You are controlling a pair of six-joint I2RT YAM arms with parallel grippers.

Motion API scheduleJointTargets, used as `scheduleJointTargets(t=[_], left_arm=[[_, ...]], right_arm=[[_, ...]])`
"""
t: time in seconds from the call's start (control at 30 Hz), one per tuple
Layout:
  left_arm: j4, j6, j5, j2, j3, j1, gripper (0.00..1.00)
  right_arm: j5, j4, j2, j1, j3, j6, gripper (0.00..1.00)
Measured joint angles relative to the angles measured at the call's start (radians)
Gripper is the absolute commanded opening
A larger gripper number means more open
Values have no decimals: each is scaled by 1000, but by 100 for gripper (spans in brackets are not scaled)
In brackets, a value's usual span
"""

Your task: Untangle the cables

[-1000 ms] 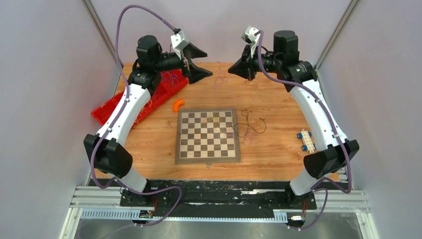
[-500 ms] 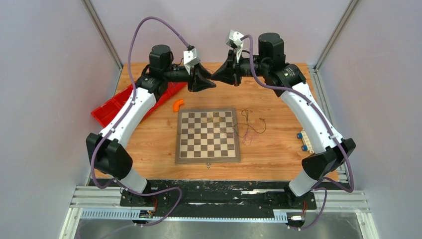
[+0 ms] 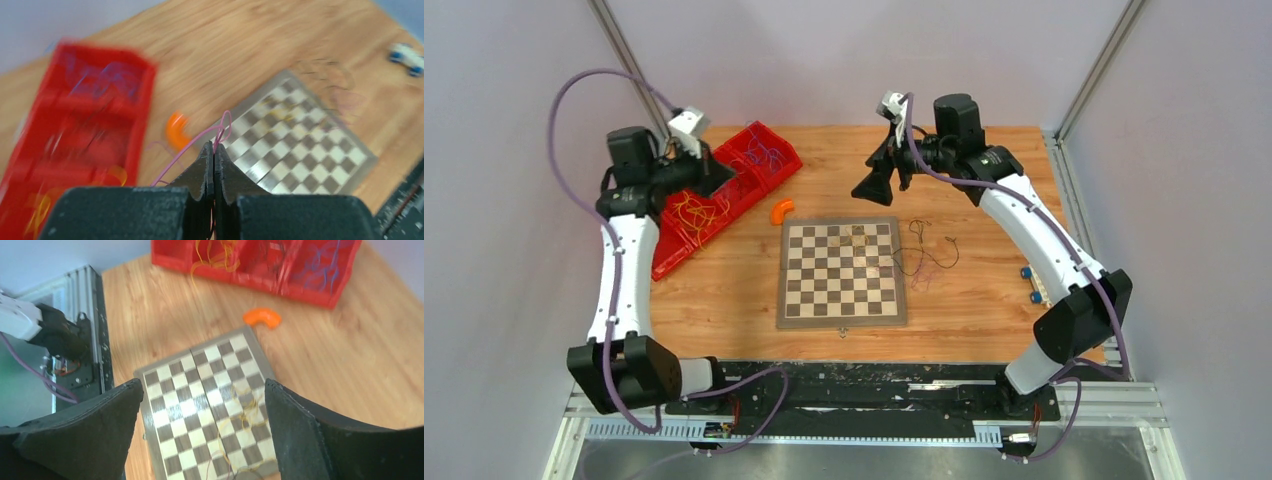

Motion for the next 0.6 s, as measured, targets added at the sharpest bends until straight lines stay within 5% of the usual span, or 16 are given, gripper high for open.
scheduleJointTargets(t=[0.27, 0.6], left_arm=[[-109, 18, -358, 12, -168, 403, 0], [72, 15, -699, 218, -186, 426, 5]], right_arm=[[66, -34, -4, -47, -160, -52, 91], [95, -69, -30, -54, -162, -114, 92]])
